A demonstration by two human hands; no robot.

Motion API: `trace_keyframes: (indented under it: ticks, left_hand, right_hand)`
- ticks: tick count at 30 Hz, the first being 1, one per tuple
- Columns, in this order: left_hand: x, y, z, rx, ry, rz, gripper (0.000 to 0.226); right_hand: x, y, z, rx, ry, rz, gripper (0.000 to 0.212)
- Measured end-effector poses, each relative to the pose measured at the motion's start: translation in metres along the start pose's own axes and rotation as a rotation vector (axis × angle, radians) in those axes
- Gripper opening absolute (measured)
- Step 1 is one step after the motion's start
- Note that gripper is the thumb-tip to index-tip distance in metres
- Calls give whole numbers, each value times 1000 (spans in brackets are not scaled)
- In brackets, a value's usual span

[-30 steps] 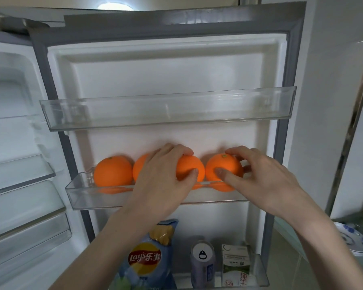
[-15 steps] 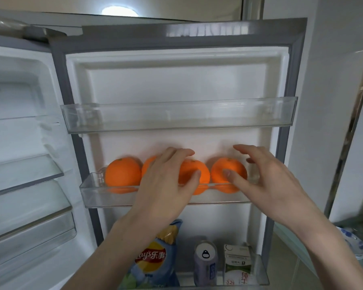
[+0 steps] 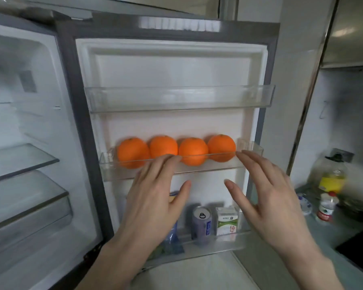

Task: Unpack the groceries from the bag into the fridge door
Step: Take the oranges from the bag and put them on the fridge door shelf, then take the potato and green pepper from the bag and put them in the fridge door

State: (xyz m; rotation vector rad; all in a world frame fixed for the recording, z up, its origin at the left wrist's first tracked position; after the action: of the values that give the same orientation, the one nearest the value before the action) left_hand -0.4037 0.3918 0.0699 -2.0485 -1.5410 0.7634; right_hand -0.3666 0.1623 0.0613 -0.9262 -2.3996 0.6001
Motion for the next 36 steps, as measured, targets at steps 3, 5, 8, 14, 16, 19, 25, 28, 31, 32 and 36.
trace_keyframes:
  ticks: [3, 5, 8, 14, 16, 19, 25, 28, 31, 32, 36]
  left_hand:
    - [-3, -2, 25, -27, 67, -40, 49]
    - [-9, 0, 41, -43, 102, -27, 50]
    - [-28, 8, 61, -34, 163, 11, 49]
    - [-85, 16, 97, 50, 274, 185, 47]
    - [-108, 21, 108, 86, 319, 232, 48]
    - [-147, 29, 127, 105, 389, 281, 48]
    - [-259, 38, 174, 169, 533, 401, 48]
    - [-318, 34, 194, 196, 585, 472, 48]
    - [-376, 26, 215, 215, 644, 544, 48]
    - [-394, 22, 223, 215, 664, 563, 48]
    - [-464, 11, 262, 218, 743, 630, 47]
  right_hand:
    - [15, -9, 32, -52, 27, 91, 58]
    - [24, -18, 54, -73, 45, 133, 59]
    - [32, -34, 90, -48, 109, 210, 60]
    - [38, -85, 160, -48, 256, 350, 64]
    - [38, -106, 181, -34, 294, 396, 65]
    - [35, -139, 216, -18, 362, 475, 67]
    - [25, -230, 301, 9, 584, 661, 69]
    - [26, -280, 343, -14, 662, 730, 67]
    - [29, -327, 384, -47, 725, 779, 65]
    - [31, -342, 398, -55, 743, 797, 65]
    - [37, -399, 454, -96, 816, 854, 64]
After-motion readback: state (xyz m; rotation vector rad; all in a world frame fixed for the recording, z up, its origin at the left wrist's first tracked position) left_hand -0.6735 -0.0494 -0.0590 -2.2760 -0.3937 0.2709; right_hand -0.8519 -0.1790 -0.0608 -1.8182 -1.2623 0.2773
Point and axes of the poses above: each hand's wrist, its own z-axis away from the middle knuckle, its own y-axis out of the palm, x = y × z, the point moved 3 cm from there along -z, towards the middle knuckle, and after that the axes turned 9 degrees about -z, right-handed, at the moved point
